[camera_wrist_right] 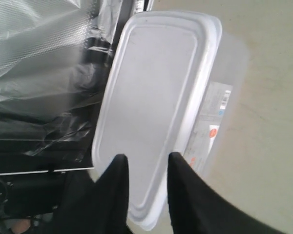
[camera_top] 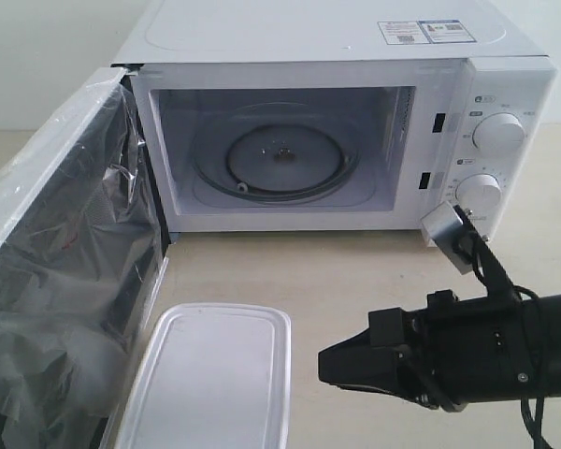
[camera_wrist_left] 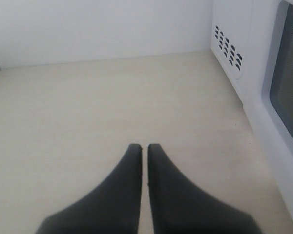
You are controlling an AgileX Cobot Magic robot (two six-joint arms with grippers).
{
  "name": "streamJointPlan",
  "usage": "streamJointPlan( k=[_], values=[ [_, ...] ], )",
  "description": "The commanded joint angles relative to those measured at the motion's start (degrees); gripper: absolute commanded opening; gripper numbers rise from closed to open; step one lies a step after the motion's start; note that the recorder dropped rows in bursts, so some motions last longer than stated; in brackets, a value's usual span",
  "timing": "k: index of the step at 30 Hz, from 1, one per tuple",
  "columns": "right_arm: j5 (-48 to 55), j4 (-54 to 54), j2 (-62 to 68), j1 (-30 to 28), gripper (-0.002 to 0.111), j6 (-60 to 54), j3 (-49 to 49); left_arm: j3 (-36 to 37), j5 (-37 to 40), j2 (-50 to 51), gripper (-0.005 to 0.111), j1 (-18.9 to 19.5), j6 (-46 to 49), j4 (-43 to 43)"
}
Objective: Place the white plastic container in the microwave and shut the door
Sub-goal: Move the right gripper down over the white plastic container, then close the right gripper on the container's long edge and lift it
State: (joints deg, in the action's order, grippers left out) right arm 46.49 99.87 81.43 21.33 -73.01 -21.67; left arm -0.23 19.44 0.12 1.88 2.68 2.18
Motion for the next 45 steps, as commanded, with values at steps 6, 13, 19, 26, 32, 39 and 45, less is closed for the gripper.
streamJointPlan(
  k=[6, 13, 19, 26, 32, 39, 45],
  values=[
    [-26.69, -7.74, -16.84, 4.51, 0.024, 11.16, -0.78, 0.23, -0.44, -0.12, 0.004, -0.19, -0.1, 0.2],
    [-26.86, -40.33, -23.79, 4.64, 0.024, 46.74, -3.02, 0.23, -0.44, -0.12, 0.004, -0.19, -0.1, 0.2],
    [-31.7, -43.97, -24.24, 10.81, 0.024, 54.24, -0.57, 0.23, -0.44, -0.12, 0.004, -0.19, -0.1, 0.2],
    [-52.46, -52.56, -24.09, 25.48, 0.024, 75.7, 4.41, 0.23, -0.44, -0.12, 0.004, -0.19, -0.1, 0.2],
    [-51.38, -52.27, -22.17, 30.79, 0.024, 80.33, 6.64, 0.23, -0.44, -0.12, 0.004, -0.19, -0.1, 0.2],
    [-61.7, -57.61, -21.21, 37.89, 0.024, 92.2, 9.69, 0.23, -0.44, -0.12, 0.004, -0.19, -0.1, 0.2],
    [-71.83, -85.25, -17.55, 39.16, 0.024, 119.87, 11.54, 0.23, -0.44, -0.12, 0.004, -0.19, -0.1, 0.2]
  ],
)
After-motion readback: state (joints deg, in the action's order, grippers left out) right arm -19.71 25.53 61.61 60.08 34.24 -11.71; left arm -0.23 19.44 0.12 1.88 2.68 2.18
